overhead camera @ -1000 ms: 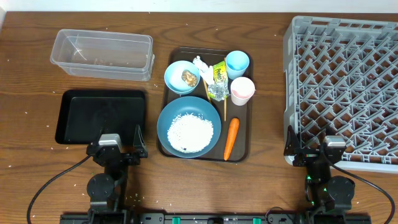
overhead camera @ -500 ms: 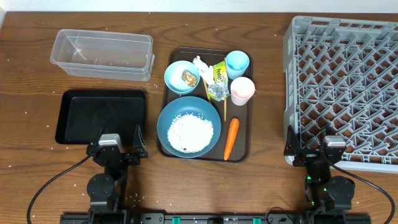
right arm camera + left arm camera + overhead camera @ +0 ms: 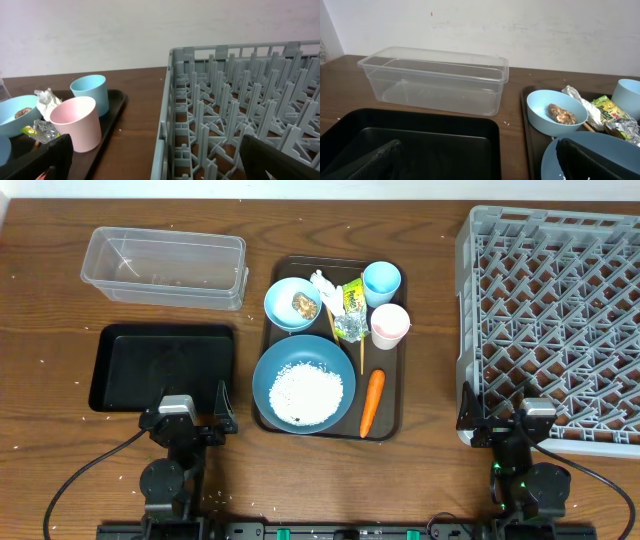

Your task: Sort waste into correct bins and load items into the dishwasher rack

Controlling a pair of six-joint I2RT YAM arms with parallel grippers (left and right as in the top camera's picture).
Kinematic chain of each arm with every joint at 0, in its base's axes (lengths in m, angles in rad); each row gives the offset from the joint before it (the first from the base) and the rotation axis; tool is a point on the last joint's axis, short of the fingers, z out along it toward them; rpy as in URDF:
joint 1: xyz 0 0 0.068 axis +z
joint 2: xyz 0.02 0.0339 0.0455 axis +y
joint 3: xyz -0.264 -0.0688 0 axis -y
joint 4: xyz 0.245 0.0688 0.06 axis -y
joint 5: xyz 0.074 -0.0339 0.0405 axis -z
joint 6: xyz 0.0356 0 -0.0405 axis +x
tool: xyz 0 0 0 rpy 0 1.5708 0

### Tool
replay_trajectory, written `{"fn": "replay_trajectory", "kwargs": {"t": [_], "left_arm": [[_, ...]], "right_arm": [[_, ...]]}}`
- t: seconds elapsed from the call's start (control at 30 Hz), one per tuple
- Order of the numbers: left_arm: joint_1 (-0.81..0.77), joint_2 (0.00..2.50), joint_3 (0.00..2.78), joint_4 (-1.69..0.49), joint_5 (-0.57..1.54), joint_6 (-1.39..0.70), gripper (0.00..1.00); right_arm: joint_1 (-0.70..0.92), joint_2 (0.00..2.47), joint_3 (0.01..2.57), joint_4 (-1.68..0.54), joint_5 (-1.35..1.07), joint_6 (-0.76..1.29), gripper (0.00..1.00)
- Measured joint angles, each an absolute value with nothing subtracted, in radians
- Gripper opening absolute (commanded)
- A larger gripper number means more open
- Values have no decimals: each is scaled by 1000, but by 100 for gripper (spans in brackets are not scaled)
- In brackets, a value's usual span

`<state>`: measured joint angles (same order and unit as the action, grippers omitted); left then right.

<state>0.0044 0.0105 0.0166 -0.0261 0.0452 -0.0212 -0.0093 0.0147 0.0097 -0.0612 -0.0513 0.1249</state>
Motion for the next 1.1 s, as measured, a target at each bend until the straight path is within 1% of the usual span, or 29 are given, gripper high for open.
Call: {"fn": "replay_trajectory", "kwargs": {"t": [0.27, 0.53, 0.7, 0.9, 1.07, 1.1], "left_arm": [[4, 10, 17, -26, 45, -21, 98], [4, 11, 17, -12, 40, -20, 98], [4, 49, 82, -22, 36, -2, 98], [4, 275, 331, -19, 43, 32, 98], [4, 584, 591, -71, 106, 60, 98], [4, 659, 656, -114, 127, 62, 98]], "right_arm": [[-9, 15, 9, -21, -54, 125, 99], [-9, 14, 9, 133, -83, 117, 99], [-9, 23, 59, 129, -100, 68, 99], [-9, 166, 257, 132, -110, -13, 99], [-9, 414, 478, 86, -179, -54, 99], [-9, 464, 519, 66, -197, -57, 99]]}}
